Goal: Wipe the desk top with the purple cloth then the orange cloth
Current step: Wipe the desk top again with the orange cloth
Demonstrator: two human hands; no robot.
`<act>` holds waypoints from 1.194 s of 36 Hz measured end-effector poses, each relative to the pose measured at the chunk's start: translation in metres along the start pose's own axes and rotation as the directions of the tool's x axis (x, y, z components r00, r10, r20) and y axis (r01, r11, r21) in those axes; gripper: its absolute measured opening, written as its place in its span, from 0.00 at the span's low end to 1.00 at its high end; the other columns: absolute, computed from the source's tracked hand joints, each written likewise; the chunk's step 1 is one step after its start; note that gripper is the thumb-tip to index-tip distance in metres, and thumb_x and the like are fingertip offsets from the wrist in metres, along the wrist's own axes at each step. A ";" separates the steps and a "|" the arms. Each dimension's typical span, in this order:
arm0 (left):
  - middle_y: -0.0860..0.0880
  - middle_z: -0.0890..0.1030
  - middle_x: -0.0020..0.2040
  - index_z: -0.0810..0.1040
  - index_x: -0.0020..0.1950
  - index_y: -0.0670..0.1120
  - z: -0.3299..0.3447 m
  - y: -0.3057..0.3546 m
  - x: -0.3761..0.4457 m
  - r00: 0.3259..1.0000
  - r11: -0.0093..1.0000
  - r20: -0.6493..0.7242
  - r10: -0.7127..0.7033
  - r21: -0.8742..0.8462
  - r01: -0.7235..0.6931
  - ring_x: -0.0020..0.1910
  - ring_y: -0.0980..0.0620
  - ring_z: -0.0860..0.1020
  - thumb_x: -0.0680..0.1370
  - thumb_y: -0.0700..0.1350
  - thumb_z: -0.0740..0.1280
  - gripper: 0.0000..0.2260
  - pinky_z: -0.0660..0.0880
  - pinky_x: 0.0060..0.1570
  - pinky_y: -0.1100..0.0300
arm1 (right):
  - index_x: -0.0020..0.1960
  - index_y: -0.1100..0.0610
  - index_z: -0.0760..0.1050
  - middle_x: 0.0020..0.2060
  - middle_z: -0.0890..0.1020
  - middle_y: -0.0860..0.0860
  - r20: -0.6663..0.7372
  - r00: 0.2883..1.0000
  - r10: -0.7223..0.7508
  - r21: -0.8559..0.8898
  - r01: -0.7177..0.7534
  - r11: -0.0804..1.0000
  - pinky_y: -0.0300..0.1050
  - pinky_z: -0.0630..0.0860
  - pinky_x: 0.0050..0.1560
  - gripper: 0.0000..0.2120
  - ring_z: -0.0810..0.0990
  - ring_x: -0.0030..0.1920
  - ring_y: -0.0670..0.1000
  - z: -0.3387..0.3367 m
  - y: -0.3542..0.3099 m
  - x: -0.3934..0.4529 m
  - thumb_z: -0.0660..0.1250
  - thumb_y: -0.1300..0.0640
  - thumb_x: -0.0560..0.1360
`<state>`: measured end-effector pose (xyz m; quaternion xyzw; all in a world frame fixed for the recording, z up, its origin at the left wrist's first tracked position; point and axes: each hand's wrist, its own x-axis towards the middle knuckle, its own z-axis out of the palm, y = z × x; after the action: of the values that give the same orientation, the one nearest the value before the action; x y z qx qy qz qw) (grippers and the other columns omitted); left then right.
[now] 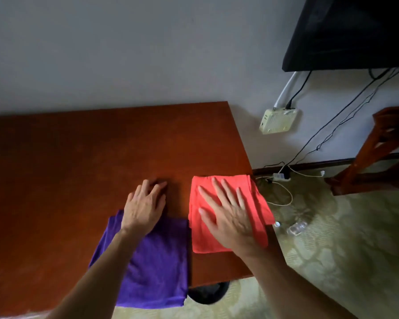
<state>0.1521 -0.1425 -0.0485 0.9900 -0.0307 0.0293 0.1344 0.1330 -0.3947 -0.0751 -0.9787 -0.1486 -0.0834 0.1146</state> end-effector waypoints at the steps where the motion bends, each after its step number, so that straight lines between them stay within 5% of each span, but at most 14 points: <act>1: 0.47 0.75 0.61 0.75 0.69 0.54 0.003 -0.005 0.004 1.000 1.000 0.003 0.014 0.017 -0.014 0.54 0.42 0.78 0.78 0.57 0.55 0.22 0.74 0.50 0.47 | 0.81 0.38 0.60 0.83 0.57 0.47 0.005 1.000 -0.007 -0.004 0.007 1.000 0.61 0.52 0.80 0.28 0.51 0.83 0.50 0.002 0.006 0.013 0.53 0.35 0.82; 4: 0.47 0.72 0.69 0.70 0.73 0.58 0.009 -0.017 0.018 0.997 0.997 0.014 0.075 0.020 -0.075 0.66 0.45 0.74 0.80 0.58 0.54 0.22 0.72 0.62 0.48 | 0.80 0.37 0.61 0.83 0.58 0.46 0.011 1.000 -0.006 -0.014 0.006 1.000 0.66 0.52 0.79 0.28 0.53 0.83 0.51 0.010 0.024 0.064 0.50 0.34 0.82; 8: 0.47 0.63 0.77 0.61 0.77 0.65 0.016 -0.025 0.034 0.991 0.991 0.058 0.119 -0.060 -0.115 0.79 0.50 0.57 0.82 0.62 0.49 0.23 0.54 0.77 0.49 | 0.81 0.36 0.58 0.83 0.57 0.46 0.051 0.998 -0.043 -0.049 0.046 0.998 0.67 0.49 0.79 0.29 0.53 0.83 0.52 0.017 0.047 0.143 0.45 0.32 0.81; 13: 0.48 0.55 0.80 0.50 0.80 0.65 0.017 -0.026 0.036 0.988 0.991 0.088 0.127 -0.045 -0.124 0.81 0.56 0.45 0.83 0.61 0.45 0.23 0.48 0.79 0.50 | 0.81 0.35 0.55 0.83 0.56 0.47 0.107 0.993 -0.049 -0.080 0.057 0.995 0.64 0.49 0.79 0.34 0.53 0.83 0.52 0.026 0.072 0.246 0.38 0.31 0.78; 24: 0.48 0.56 0.81 0.53 0.80 0.64 0.014 -0.023 0.036 0.987 0.994 0.116 0.111 -0.023 -0.109 0.81 0.54 0.50 0.84 0.60 0.46 0.23 0.49 0.77 0.52 | 0.81 0.35 0.54 0.83 0.56 0.47 0.131 0.991 -0.009 -0.076 0.019 0.997 0.64 0.46 0.80 0.26 0.51 0.83 0.51 0.039 0.096 0.368 0.49 0.35 0.84; 38: 0.46 0.58 0.80 0.56 0.79 0.62 0.023 -0.030 0.039 0.986 0.991 0.103 0.131 -0.028 -0.128 0.81 0.55 0.48 0.83 0.62 0.44 0.24 0.46 0.77 0.53 | 0.82 0.36 0.55 0.83 0.56 0.47 0.089 0.996 0.005 -0.051 0.000 0.999 0.65 0.47 0.79 0.33 0.52 0.83 0.53 0.040 0.022 0.263 0.41 0.32 0.78; 41: 0.49 0.64 0.78 0.64 0.77 0.53 0.018 -0.029 0.043 0.994 0.977 0.043 0.103 -0.194 -0.093 0.79 0.58 0.52 0.81 0.63 0.50 0.27 0.45 0.77 0.57 | 0.81 0.38 0.58 0.83 0.58 0.48 0.036 0.999 -0.029 -0.052 0.031 0.998 0.65 0.50 0.79 0.30 0.55 0.83 0.54 0.040 -0.010 0.209 0.46 0.33 0.81; 43: 0.52 0.67 0.76 0.67 0.72 0.53 0.008 -0.026 0.046 0.996 0.892 0.087 -0.005 -0.450 0.044 0.77 0.61 0.56 0.77 0.63 0.53 0.27 0.48 0.78 0.57 | 0.82 0.38 0.57 0.83 0.58 0.48 0.042 0.999 -0.032 -0.053 0.034 0.998 0.65 0.51 0.79 0.29 0.54 0.83 0.53 0.040 -0.029 0.177 0.47 0.34 0.82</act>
<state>0.2003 -0.1217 -0.0598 0.9324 -0.0297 -0.0215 0.3596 0.2957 -0.3101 -0.0725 -0.9803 -0.1649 -0.0692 0.0840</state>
